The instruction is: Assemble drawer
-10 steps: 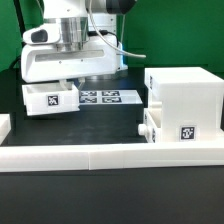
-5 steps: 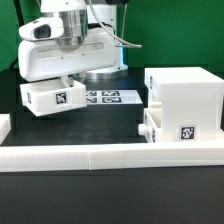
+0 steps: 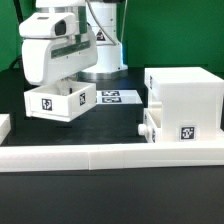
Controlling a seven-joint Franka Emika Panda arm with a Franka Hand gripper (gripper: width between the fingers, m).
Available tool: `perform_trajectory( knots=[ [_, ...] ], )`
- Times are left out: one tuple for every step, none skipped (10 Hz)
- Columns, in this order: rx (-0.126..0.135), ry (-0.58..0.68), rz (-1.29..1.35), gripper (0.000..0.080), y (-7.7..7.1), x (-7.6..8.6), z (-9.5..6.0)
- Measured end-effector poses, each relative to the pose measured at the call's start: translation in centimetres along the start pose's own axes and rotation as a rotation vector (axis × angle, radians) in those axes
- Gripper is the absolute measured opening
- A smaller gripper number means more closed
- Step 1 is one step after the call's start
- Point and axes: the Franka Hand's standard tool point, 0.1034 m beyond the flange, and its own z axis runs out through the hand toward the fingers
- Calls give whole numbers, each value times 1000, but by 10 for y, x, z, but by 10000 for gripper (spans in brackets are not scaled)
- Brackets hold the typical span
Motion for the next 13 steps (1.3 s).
perform_trajectory(
  knots=[
    [5,-3,-79,44,-3,-3,2],
    [7,-4,-140,44,-3,-5,3],
    [7,-5,-201,44,-3,-5,3],
    [9,-5,-233,44,-3,-6,3],
    [10,-12,-346,44,-3,-5,5],
    [6,-20,-397,44,3,1,1],
    [-3,-24,-444,44,11,8,-4],
    [-1,-24,-445,44,18,14,-7],
    [2,-24,-453,44,26,23,-9],
    [-1,-23,-455,44,32,32,-11],
    [-6,-22,-439,44,33,37,-13],
    [-4,-23,-439,44,32,37,-12],
    [-4,-23,-438,44,32,36,-12]
  ],
)
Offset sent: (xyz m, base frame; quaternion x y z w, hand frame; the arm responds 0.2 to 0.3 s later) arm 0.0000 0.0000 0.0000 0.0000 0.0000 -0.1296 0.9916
